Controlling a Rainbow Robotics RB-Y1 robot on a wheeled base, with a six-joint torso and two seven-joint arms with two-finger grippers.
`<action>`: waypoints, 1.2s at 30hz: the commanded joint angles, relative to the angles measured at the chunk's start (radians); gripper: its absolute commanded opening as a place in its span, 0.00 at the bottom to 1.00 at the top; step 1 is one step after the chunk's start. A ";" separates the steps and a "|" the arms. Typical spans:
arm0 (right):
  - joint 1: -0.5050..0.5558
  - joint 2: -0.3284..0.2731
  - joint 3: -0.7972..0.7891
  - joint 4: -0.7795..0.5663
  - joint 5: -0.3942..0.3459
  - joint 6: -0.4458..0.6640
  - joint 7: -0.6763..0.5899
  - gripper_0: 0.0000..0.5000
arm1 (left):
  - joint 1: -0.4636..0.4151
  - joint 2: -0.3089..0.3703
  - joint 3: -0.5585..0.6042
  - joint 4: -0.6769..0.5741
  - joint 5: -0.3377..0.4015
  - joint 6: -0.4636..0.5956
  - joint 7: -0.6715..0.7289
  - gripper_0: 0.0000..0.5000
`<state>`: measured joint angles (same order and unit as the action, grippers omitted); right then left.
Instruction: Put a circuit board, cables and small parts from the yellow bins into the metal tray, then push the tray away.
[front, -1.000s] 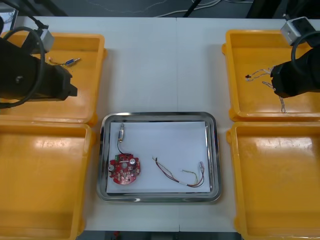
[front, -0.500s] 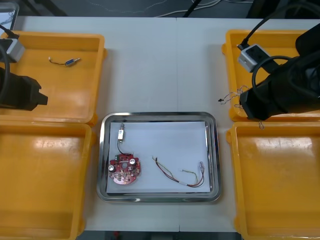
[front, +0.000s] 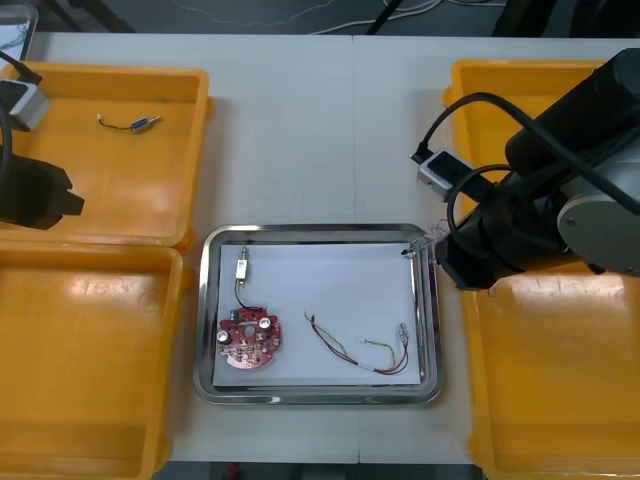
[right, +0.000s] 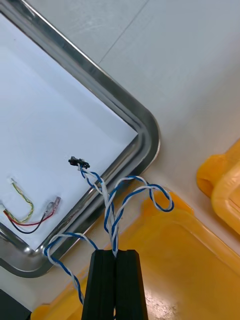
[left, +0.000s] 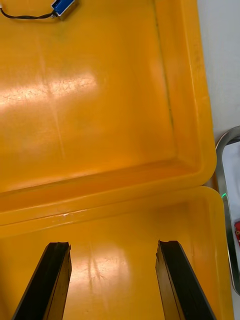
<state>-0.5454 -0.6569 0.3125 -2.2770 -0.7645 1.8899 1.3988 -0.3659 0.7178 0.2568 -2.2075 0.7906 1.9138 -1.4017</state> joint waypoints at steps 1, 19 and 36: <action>-0.028 -0.007 0.071 -0.033 0.022 -0.041 0.091 0.00 | 0.015 0.042 0.036 -0.031 -0.030 0.006 -0.146 1.00; -0.087 0.053 0.227 0.080 0.070 -0.173 0.454 0.00 | -0.300 0.014 -0.079 0.391 -0.145 -0.004 -0.542 1.00; -0.194 0.143 0.431 0.320 0.133 -0.307 0.457 0.00 | -0.573 -0.167 -0.087 0.908 -0.358 -0.348 -0.775 1.00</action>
<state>-0.6966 -0.5459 0.7077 -1.9792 -0.6405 1.6201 1.8471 -0.8518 0.5942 0.1515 -1.3526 0.4548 1.6223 -2.1046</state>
